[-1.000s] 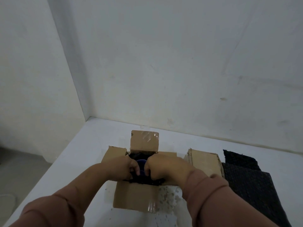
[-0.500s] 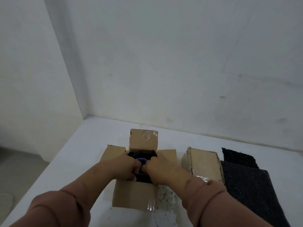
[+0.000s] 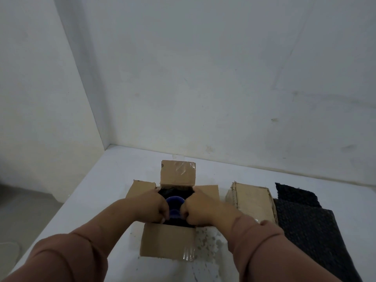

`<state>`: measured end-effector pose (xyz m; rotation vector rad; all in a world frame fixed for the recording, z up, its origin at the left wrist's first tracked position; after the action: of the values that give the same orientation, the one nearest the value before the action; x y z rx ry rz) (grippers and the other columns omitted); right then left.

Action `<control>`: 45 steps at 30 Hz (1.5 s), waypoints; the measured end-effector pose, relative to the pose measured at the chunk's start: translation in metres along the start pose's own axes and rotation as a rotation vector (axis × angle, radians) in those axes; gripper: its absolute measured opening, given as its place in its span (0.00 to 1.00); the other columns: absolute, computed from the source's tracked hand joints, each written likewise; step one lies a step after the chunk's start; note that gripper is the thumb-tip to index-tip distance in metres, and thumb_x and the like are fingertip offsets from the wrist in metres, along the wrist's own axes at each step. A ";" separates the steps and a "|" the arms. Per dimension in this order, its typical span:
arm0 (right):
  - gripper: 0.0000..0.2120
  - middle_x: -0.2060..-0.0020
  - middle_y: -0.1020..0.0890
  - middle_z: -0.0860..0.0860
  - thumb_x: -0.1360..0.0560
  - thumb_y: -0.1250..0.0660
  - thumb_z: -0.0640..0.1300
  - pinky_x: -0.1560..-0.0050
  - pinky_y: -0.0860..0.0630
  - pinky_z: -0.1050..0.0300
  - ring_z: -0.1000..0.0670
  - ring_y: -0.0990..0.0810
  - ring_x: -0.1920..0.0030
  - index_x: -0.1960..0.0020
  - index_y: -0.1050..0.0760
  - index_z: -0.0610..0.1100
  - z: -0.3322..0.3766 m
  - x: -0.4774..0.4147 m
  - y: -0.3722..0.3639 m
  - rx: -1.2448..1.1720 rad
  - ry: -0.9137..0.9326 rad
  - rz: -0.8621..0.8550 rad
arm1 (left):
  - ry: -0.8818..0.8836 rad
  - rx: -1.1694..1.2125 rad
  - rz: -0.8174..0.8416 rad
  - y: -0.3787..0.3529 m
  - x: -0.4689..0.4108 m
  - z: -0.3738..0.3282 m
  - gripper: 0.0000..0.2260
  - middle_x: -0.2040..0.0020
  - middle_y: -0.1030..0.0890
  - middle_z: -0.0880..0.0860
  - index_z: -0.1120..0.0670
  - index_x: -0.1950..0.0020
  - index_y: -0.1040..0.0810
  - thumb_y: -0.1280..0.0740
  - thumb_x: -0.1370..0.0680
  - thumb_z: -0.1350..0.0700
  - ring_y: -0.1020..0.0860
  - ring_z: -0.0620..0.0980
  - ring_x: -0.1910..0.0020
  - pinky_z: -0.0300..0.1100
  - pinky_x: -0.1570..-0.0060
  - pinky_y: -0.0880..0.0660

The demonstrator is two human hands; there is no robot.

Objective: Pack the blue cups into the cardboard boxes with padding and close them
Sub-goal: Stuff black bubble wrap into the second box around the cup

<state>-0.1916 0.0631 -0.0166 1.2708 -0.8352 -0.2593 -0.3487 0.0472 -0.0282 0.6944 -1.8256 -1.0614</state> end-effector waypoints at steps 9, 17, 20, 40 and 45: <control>0.13 0.53 0.17 0.47 0.22 0.42 0.44 0.27 0.50 0.45 0.45 0.23 0.51 0.48 0.19 0.45 0.004 0.000 0.002 0.127 -0.033 0.068 | -0.016 -0.294 -0.061 -0.003 -0.004 -0.009 0.09 0.49 0.17 0.49 0.49 0.47 0.19 0.37 0.24 0.53 0.25 0.50 0.46 0.45 0.31 0.41; 0.16 0.46 0.19 0.51 0.24 0.44 0.45 0.28 0.52 0.45 0.47 0.25 0.44 0.41 0.23 0.53 0.002 0.001 0.002 -0.076 -0.051 0.114 | 0.060 -0.112 -0.009 -0.002 -0.005 -0.018 0.16 0.41 0.19 0.46 0.46 0.40 0.21 0.41 0.22 0.59 0.26 0.48 0.40 0.46 0.29 0.49; 0.13 0.46 0.18 0.52 0.24 0.40 0.50 0.31 0.43 0.48 0.49 0.26 0.44 0.45 0.20 0.51 0.000 0.000 0.004 -0.152 -0.077 0.120 | 0.065 0.044 0.005 -0.002 -0.004 -0.013 0.13 0.40 0.21 0.43 0.46 0.41 0.20 0.40 0.22 0.55 0.28 0.43 0.39 0.44 0.31 0.47; 0.12 0.46 0.19 0.46 0.24 0.38 0.40 0.37 0.31 0.54 0.45 0.25 0.43 0.45 0.20 0.44 -0.009 0.008 0.006 -0.320 -0.093 -0.186 | 0.126 -0.037 -0.091 -0.004 -0.006 -0.028 0.11 0.44 0.20 0.47 0.46 0.43 0.20 0.38 0.22 0.52 0.25 0.50 0.43 0.42 0.42 0.36; 0.11 0.50 0.18 0.50 0.25 0.38 0.37 0.50 0.30 0.70 0.55 0.23 0.51 0.49 0.18 0.44 -0.046 0.074 0.009 -0.734 -0.306 -0.579 | 0.038 0.292 -0.317 0.014 -0.015 -0.085 0.12 0.51 0.22 0.48 0.52 0.47 0.19 0.41 0.22 0.61 0.24 0.47 0.52 0.34 0.54 0.30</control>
<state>-0.1123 0.0553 0.0188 0.7471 -0.5191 -1.1382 -0.2667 0.0329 -0.0018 1.2014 -1.8978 -0.9784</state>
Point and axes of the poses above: each hand's wrist, its own x-axis away from the middle knuckle, its own y-axis out of the back of the hand, z = x × y, the point moved 2 cm from there along -x, towards the middle knuckle
